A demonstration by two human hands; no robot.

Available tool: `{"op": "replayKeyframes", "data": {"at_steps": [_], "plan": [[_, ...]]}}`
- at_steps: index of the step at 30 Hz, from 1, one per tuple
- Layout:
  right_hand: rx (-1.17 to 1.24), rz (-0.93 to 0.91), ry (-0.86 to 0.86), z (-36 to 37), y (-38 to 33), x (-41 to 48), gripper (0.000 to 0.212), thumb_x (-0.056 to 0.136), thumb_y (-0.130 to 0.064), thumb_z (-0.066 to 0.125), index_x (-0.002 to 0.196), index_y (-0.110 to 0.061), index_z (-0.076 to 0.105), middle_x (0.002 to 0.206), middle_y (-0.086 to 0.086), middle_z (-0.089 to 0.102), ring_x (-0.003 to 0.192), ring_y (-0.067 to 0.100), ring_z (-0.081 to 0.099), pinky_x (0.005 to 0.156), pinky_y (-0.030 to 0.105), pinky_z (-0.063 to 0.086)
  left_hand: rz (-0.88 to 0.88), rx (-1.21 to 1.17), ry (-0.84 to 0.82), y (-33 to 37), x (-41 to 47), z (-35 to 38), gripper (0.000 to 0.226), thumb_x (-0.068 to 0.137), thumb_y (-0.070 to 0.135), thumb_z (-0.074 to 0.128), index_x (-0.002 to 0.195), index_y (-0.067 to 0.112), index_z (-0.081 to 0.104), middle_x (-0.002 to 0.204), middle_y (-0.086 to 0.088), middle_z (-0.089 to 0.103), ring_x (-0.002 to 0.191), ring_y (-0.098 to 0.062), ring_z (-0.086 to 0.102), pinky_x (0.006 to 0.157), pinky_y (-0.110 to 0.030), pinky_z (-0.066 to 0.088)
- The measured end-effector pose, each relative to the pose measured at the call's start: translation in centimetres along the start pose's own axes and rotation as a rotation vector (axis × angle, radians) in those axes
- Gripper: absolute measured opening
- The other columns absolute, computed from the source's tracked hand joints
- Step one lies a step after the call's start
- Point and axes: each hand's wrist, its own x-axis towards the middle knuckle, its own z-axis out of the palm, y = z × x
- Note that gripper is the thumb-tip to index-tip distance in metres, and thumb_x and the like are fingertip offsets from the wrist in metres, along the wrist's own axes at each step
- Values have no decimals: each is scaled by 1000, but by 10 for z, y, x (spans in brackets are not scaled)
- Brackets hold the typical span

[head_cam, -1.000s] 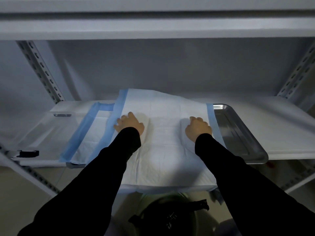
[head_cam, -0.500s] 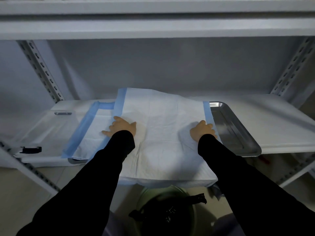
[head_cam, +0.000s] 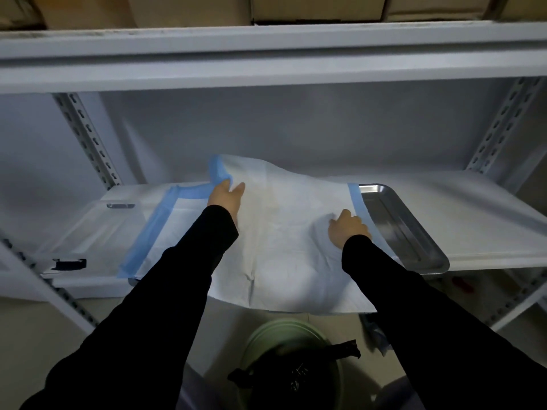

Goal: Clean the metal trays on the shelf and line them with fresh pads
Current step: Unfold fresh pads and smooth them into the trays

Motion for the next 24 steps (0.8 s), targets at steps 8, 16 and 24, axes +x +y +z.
{"op": "replayKeyframes", "data": {"at_steps": [8, 16, 24], "plan": [[138, -416, -11, -13, -14, -15, 67, 95, -46, 45, 151, -20, 18, 160, 3, 11, 148, 28, 10, 119, 43, 15, 73, -424, -118, 30, -20, -11, 48, 99, 28, 45, 143, 11, 37, 144, -7, 45, 132, -23, 44, 116, -36, 28], [412, -597, -50, -26, -37, -35, 76, 87, -43, 62, 149, -25, 22, 153, -3, 31, 145, 21, 19, 118, 44, 17, 132, -695, -253, 44, -40, -21, 16, 100, 19, 44, 103, 12, 58, 91, -2, 65, 82, -14, 63, 81, -28, 51], [338, -523, 250, -30, -34, -34, 22, 90, -29, 60, 99, -10, 65, 87, 8, 63, 95, 31, 59, 81, 34, 39, 189, -439, 59, 42, -36, -42, 17, 79, 10, 73, 71, 18, 60, 75, -3, 59, 80, -25, 57, 84, -39, 49]]}}
